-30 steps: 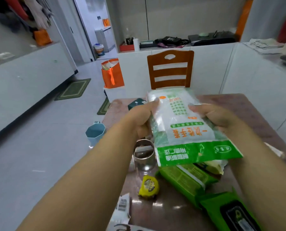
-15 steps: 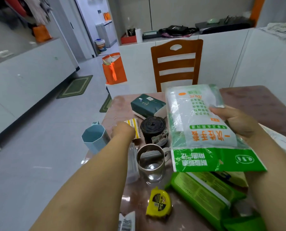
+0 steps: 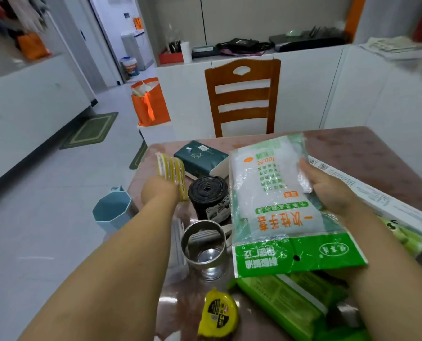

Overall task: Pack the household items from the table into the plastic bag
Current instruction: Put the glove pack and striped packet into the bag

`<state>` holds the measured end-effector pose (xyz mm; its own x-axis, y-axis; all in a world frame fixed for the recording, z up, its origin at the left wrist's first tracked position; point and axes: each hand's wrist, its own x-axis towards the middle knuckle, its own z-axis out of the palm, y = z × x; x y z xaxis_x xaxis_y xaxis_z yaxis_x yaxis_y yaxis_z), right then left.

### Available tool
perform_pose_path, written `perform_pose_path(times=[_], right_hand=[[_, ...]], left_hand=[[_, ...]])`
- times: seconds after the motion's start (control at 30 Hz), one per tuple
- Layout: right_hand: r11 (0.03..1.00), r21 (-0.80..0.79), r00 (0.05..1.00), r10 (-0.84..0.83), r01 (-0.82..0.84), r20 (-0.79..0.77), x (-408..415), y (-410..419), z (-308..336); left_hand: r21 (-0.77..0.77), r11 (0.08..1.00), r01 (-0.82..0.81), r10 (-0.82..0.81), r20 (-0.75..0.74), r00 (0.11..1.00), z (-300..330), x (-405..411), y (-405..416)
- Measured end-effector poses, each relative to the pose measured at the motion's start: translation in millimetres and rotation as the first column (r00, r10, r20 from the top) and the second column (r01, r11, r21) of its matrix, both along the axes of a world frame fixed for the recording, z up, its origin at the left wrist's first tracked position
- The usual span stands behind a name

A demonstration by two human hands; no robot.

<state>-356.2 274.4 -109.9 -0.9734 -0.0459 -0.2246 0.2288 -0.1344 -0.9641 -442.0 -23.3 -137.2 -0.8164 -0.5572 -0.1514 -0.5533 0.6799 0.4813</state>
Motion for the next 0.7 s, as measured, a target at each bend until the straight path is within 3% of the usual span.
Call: perform_pose_path(times=[0.07, 0.13, 0.2, 0.27, 0.3, 0.37, 0.4, 0.57, 0.7], right_hand=[[0.999, -0.023, 0.999, -0.04, 0.04, 0.015, 3, 7, 4], [0.995, -0.036, 0.995, -0.097, 0.098, 0.02, 2, 14, 11], [0.986, -0.07, 0.988, -0.152, 0.154, 0.035, 4, 18, 18], [0.96, -0.176, 0.975, -0.208, 0.218, 0.072, 8, 15, 26], [0.94, -0.238, 0.969, -0.227, 0.243, 0.095, 10, 11, 29], [0.906, -0.318, 0.96, -0.256, 0.279, 0.113, 17, 1, 35], [0.9, -0.322, 0.956, -0.271, 0.292, 0.11, 20, -3, 37], [0.964, -0.22, 0.989, -0.147, 0.146, 0.011, 47, -20, 74], [1.0, -0.023, 1.0, -0.018, 0.018, -0.015, 82, -22, 96]], left_hand=[[0.071, 0.997, -0.033, 0.051, -0.263, 0.963, 22, 8, 8], [0.169, 0.982, -0.088, 0.158, -0.467, 0.87, 58, 14, 18], [0.324, 0.946, 0.013, 0.168, -0.524, 0.835, 86, 16, 35], [0.439, 0.862, 0.254, -0.019, -0.473, 0.881, 113, 33, 61], [0.419, 0.828, 0.374, -0.19, -0.419, 0.888, 117, 43, 74], [0.172, 0.779, 0.603, -0.568, -0.215, 0.795, 112, 66, 101], [0.065, 0.753, 0.654, -0.641, -0.151, 0.753, 108, 79, 113], [-0.253, 0.651, 0.715, -0.732, 0.04, 0.68, 121, 122, 126], [-0.34, 0.599, 0.725, -0.773, -0.009, 0.635, 152, 166, 117]])
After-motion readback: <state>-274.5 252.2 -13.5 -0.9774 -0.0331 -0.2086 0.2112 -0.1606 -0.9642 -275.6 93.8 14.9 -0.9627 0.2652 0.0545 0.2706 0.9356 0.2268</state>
